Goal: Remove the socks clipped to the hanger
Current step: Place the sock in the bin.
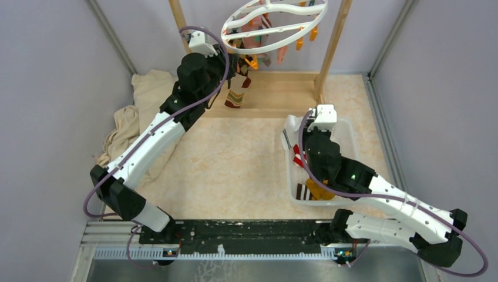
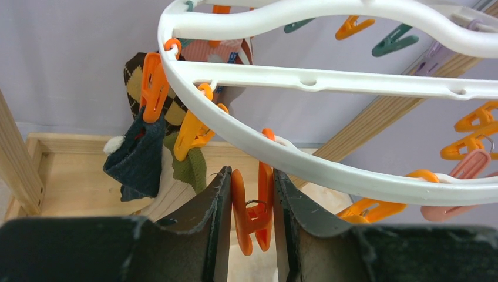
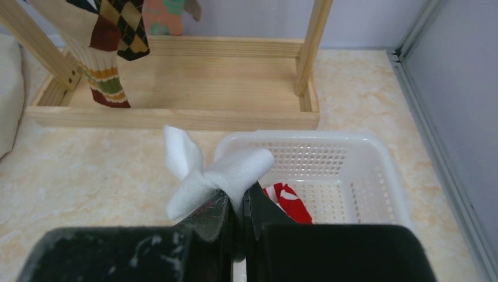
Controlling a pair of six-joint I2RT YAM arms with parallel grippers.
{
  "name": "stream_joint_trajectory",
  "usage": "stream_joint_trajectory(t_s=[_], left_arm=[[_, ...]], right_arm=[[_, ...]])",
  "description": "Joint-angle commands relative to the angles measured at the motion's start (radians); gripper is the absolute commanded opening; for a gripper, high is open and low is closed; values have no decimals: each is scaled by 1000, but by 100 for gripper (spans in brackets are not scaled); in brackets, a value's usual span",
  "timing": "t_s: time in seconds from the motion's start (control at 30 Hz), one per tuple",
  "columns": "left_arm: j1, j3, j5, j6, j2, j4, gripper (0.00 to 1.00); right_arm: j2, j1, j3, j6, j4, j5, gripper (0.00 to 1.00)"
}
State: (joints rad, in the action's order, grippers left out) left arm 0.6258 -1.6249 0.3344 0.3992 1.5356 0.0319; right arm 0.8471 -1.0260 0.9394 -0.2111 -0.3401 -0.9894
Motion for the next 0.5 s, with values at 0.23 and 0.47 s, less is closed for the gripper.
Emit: stream_joint_trajectory(t_s=[0.23,0.47], left_arm=[[-5,102,-132,-30,-51,27,1],[-6,104,-208,-60,-65,50,7]], right_arm=[[-26,-8,111,-45,-197,-165,0],[13,80,35,-167,-254,-71,0]])
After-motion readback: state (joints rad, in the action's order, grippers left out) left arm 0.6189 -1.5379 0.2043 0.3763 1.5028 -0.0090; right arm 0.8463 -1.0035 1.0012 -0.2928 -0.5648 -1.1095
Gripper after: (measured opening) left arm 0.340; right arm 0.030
